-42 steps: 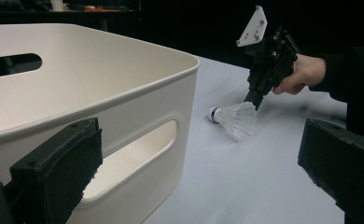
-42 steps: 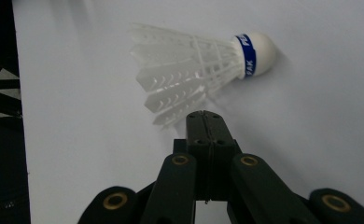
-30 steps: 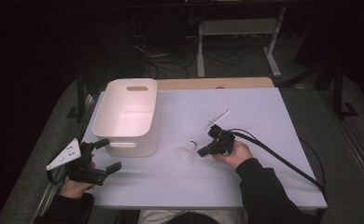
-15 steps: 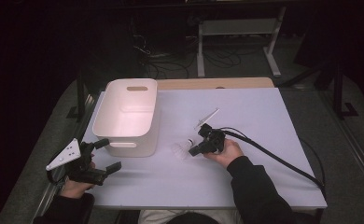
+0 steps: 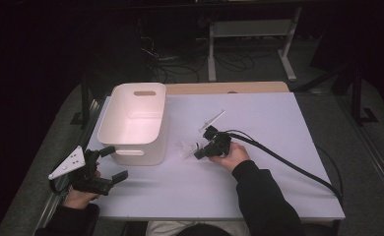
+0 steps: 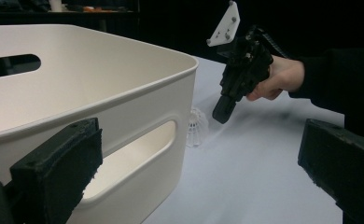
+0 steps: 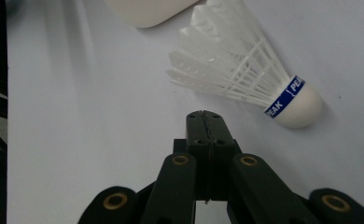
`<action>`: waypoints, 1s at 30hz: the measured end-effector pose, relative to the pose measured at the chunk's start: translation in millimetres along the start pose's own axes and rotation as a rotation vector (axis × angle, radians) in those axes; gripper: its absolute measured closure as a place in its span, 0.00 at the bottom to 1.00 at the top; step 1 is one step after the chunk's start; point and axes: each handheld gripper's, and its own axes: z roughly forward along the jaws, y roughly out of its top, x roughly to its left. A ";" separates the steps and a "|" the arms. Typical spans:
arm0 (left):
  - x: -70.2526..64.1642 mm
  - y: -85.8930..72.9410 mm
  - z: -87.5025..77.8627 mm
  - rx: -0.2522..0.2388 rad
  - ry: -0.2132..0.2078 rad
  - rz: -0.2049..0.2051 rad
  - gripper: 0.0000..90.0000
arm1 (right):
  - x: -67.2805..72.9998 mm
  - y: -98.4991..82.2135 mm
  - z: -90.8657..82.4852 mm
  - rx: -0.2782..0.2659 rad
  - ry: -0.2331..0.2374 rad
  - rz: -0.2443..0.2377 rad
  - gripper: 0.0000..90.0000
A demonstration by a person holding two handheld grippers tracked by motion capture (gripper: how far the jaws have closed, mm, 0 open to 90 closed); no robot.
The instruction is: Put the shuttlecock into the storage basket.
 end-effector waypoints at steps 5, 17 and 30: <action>-0.1 -0.1 -0.2 -0.001 -0.002 0.000 0.00 | -1.1 7.6 6.6 -0.008 -0.003 -0.007 0.99; -0.3 -0.1 -0.4 -0.002 -0.004 0.001 0.00 | -9.3 22.2 7.1 -0.013 -0.024 -0.008 0.99; -0.4 -0.1 -0.6 -0.003 -0.005 0.000 0.00 | -23.2 33.5 8.3 -0.028 -0.056 0.015 0.99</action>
